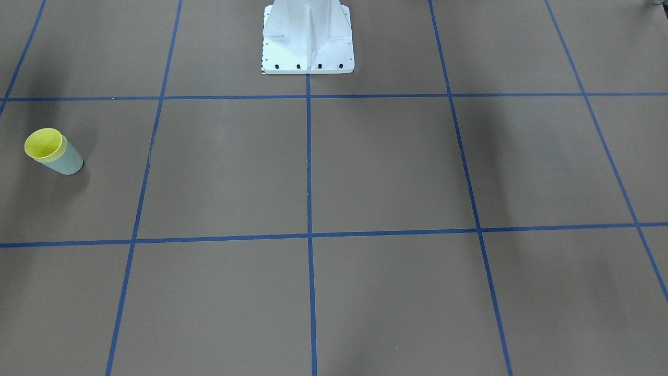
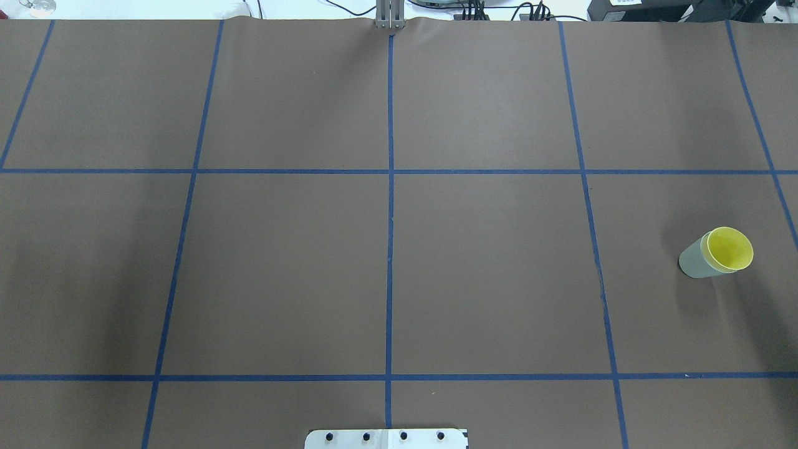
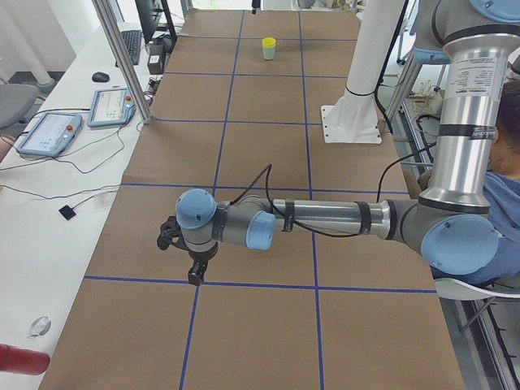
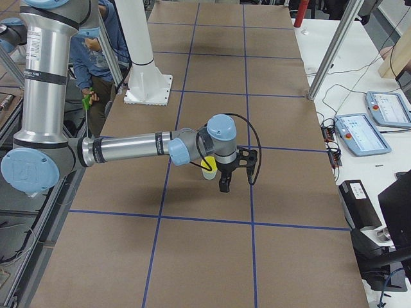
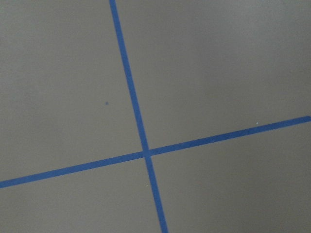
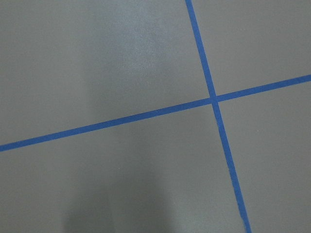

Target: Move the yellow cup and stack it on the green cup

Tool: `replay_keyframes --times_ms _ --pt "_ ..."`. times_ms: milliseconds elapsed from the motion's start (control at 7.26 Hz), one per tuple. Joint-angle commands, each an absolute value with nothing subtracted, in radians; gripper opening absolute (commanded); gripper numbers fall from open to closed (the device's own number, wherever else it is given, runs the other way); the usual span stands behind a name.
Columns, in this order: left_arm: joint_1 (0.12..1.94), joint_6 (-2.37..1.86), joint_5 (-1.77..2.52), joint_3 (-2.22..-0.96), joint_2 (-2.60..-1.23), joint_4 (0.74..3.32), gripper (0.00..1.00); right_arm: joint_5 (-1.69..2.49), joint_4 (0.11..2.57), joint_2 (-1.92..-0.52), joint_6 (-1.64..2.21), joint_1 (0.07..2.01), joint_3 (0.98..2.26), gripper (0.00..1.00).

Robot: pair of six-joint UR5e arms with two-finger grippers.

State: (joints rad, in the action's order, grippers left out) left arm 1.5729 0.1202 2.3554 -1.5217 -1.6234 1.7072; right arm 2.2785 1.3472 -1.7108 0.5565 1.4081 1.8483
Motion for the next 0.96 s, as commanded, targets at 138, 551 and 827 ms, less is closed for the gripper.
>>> replay_keyframes --times_ms 138,551,827 --pt "1.565 0.090 2.236 -1.516 -1.579 1.680 1.00 2.244 1.518 -1.665 0.292 1.420 1.850 1.00" --pt "1.560 -0.132 2.265 -1.631 -1.548 1.677 1.00 2.235 1.591 -1.637 0.212 1.425 1.851 1.00" --pt "1.517 -0.130 2.278 -1.621 -1.546 1.677 1.00 2.243 1.586 -1.632 0.221 1.425 1.855 1.00"
